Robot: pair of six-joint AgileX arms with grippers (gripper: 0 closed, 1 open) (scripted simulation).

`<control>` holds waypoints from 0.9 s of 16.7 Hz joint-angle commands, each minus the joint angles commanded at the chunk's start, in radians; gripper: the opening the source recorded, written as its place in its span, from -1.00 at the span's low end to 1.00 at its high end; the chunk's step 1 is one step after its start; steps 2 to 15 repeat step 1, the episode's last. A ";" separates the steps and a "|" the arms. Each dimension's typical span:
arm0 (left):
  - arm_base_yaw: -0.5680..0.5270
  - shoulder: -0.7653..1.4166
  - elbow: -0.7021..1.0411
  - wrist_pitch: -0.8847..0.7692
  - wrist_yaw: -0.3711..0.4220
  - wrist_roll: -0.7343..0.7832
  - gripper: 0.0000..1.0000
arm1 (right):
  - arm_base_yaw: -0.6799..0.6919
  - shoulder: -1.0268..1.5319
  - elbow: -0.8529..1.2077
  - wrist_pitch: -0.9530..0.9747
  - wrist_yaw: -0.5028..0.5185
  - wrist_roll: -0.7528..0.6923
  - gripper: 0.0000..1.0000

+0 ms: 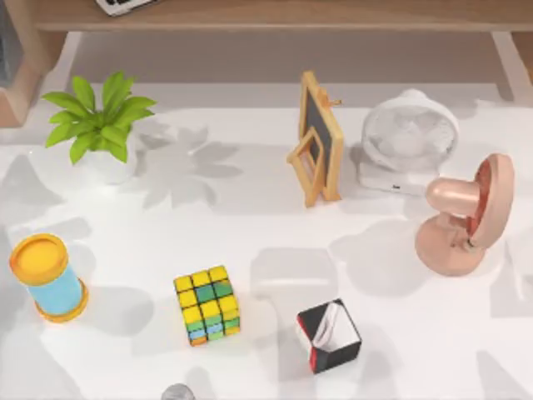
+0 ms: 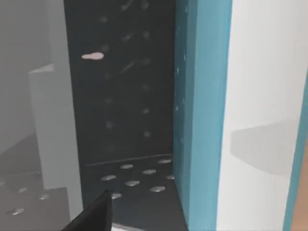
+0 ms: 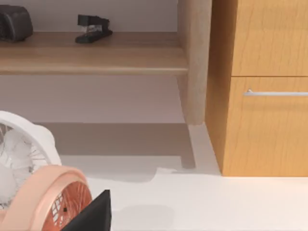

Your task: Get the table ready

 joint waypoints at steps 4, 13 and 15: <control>0.000 -0.001 -0.002 0.000 0.001 0.000 1.00 | 0.000 0.000 0.000 0.000 0.000 0.000 1.00; 0.000 -0.001 -0.002 0.000 0.001 0.000 1.00 | 0.000 0.000 0.000 0.000 0.000 0.000 1.00; 0.000 -0.001 -0.002 0.000 0.001 0.000 1.00 | 0.000 0.000 0.000 0.000 0.000 0.000 1.00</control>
